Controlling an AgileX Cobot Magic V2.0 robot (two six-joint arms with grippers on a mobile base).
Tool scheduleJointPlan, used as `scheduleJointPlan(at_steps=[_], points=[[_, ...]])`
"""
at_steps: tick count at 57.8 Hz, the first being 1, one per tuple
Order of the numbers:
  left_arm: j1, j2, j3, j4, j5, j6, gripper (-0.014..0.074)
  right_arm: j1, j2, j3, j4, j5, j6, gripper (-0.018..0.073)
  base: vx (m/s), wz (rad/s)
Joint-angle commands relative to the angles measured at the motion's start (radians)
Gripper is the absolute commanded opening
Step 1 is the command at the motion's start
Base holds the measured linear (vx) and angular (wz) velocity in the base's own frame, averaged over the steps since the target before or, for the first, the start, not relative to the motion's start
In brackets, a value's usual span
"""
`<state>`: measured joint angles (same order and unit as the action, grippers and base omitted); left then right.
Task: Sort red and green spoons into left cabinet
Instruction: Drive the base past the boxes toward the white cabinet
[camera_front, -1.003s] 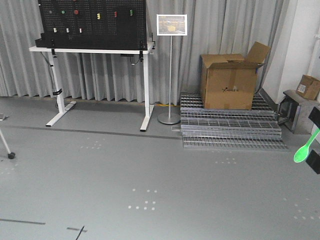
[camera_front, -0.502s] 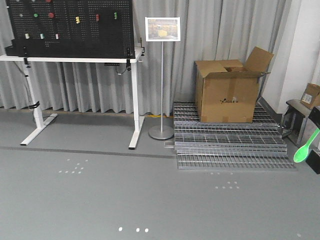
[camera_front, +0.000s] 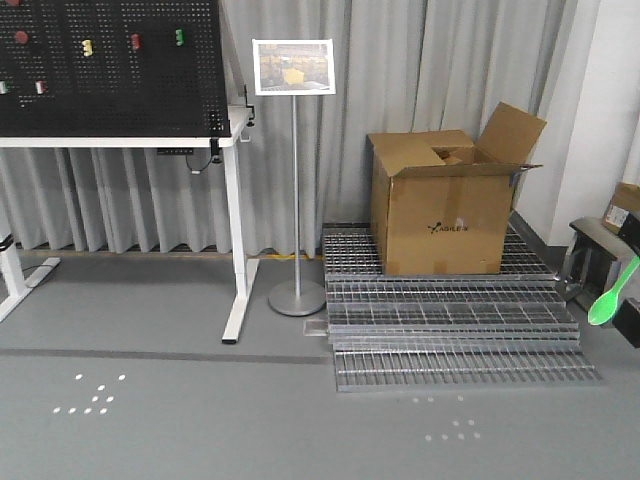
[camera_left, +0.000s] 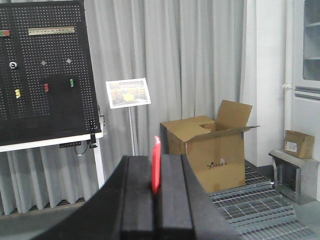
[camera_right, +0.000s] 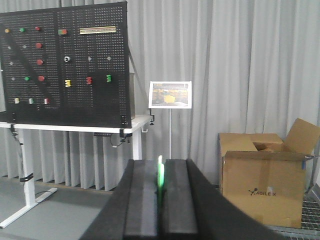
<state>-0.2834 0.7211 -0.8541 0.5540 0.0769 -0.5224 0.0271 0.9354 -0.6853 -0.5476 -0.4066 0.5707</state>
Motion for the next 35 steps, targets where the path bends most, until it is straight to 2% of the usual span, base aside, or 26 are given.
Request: scheduleJointPlan(at_steps=[1, 35], points=[[-0.007, -0.004, -0.028, -0.005, -0.064, -0.007, -0.0006, -0.004, -0.011, -0.031, 0.012, -0.066, 0.002, -0.0009, 0.57, -0.06], [-0.007, -0.004, -0.028, -0.005, -0.064, -0.007, -0.0006, -0.004, -0.011, -0.031, 0.012, -0.065, 0.002, -0.0009, 0.54, -0.04]])
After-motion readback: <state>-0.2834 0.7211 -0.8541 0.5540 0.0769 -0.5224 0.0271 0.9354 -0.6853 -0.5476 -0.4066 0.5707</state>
